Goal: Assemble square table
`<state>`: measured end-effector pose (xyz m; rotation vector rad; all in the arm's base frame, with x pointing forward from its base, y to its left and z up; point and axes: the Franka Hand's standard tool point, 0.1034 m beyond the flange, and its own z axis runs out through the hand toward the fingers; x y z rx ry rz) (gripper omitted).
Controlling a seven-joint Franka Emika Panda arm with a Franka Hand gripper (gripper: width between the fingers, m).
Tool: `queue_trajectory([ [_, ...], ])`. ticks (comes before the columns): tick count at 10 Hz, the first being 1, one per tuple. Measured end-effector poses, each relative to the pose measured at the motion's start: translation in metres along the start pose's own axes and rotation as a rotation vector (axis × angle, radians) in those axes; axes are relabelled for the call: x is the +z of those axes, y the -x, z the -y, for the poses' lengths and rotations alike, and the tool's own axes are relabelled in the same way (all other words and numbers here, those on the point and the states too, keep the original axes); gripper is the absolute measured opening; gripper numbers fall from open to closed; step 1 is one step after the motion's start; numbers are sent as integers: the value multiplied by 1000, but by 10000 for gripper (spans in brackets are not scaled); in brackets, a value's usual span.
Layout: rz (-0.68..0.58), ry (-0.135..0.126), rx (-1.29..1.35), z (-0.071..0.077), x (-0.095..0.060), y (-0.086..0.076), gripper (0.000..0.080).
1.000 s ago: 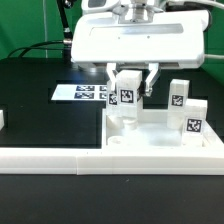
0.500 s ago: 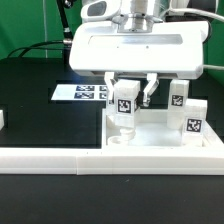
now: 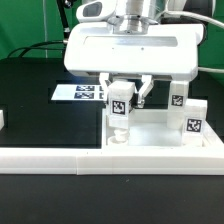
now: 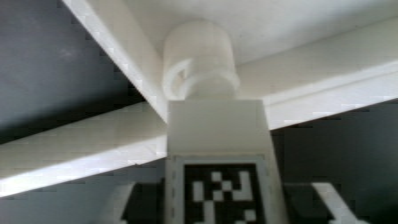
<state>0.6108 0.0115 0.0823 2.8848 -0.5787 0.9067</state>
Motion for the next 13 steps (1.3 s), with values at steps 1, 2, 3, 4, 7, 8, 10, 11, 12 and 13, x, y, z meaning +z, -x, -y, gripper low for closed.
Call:
queue_trajectory([
  [1,-27,0,-5,1,3,-4,287],
  [2,-24,6,-10,0,8,0,287],
  [3,-17,11,-14,-2,11,4,287],
  [4,-20,13,-16,-2,12,5,287],
  [7,-29,12,-20,-1,12,6,287],
  [8,-49,14,-15,0,13,5,287],
  [10,-50,17,-10,0,12,5,287],
  [11,-44,17,-16,0,12,5,287],
  [12,-42,17,-20,0,13,5,287],
  [13,-29,20,-24,0,14,8,287],
])
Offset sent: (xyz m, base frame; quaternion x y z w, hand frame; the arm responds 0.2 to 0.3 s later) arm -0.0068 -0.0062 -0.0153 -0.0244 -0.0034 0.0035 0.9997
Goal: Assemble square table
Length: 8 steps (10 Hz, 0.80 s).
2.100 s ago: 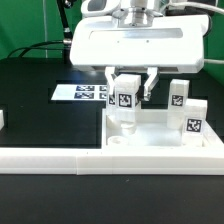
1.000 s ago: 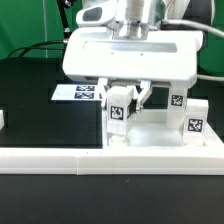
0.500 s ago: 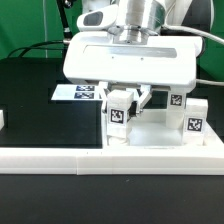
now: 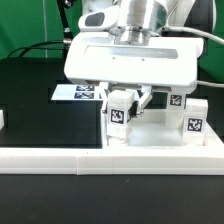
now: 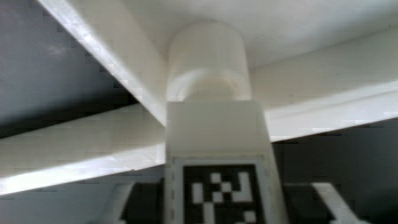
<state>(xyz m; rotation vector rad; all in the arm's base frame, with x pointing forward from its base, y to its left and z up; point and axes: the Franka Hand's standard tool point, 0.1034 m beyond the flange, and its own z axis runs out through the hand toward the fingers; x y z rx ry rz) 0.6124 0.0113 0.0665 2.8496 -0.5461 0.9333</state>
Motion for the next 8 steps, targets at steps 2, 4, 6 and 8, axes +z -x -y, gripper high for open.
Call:
queue_trajectory([
  [2,0,0,-7,0,0,0,572],
  [4,1,0,-13,0,0,0,636],
  [6,1,1,-18,0,0,0,649],
  [8,1,1,-26,0,0,0,649],
])
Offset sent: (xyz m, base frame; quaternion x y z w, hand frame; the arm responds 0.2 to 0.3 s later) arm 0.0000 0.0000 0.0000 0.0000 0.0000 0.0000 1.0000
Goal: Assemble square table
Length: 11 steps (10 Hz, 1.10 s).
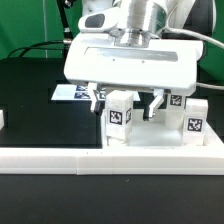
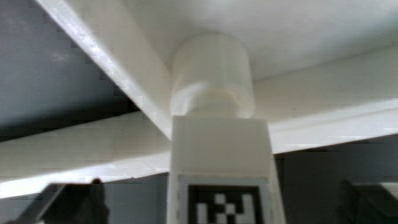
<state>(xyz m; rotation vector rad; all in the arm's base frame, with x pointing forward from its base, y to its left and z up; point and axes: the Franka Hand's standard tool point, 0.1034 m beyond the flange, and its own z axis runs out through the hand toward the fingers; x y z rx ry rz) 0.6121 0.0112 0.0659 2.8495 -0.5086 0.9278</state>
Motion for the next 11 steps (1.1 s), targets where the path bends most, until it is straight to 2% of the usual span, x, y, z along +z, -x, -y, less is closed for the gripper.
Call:
queue_trajectory([
  [1,14,1,-3,-1,0,0,649],
  [4,107,-28,49,-4,-24,-26,649],
  [6,196,-31,78,-8,-26,-35,649],
  [7,240,-31,86,-7,-23,-33,649],
  [8,362,-34,95,-6,-21,-25,649],
  [10,538,-29,161,-8,-18,-30,649],
  [11,668,-26,180,-11,-17,-30,649],
])
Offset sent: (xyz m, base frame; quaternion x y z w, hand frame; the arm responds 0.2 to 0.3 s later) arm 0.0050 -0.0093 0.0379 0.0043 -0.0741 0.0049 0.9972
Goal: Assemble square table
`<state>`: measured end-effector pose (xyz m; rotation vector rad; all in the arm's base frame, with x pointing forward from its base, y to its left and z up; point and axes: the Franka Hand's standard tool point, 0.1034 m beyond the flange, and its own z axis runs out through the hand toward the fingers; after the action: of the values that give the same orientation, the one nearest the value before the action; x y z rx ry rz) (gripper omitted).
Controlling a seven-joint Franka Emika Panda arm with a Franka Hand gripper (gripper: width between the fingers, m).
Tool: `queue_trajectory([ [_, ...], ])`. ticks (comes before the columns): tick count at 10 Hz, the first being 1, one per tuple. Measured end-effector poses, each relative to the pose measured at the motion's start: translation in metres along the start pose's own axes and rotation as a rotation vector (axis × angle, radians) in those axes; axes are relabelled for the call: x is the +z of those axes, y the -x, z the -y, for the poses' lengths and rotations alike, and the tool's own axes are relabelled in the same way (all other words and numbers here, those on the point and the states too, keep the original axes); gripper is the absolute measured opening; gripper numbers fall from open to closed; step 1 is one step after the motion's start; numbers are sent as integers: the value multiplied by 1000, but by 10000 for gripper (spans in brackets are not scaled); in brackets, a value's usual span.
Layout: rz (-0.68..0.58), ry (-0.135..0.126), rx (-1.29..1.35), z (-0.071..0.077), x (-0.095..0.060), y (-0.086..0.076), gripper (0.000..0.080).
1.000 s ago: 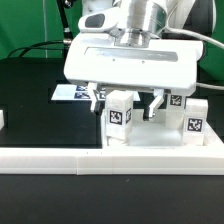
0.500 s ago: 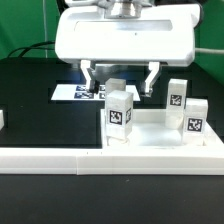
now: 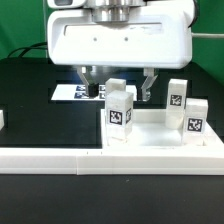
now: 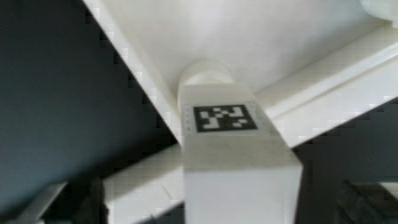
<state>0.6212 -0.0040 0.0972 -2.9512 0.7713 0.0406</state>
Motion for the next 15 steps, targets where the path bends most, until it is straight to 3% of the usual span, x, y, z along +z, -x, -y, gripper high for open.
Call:
queue_trajectory([
  [1,7,-2,6,-1,0,-8,649],
  [4,2,0,6,-2,3,-9,649],
  [6,27,19,17,-5,18,-6,649],
  [9,36,23,65,-5,20,-8,619],
  [10,36,23,77,-6,20,-8,442],
  [11,35,24,152,-6,20,-8,442],
  [12,34,25,229,-6,20,-8,291],
  [15,32,29,416,-6,20,-8,291],
])
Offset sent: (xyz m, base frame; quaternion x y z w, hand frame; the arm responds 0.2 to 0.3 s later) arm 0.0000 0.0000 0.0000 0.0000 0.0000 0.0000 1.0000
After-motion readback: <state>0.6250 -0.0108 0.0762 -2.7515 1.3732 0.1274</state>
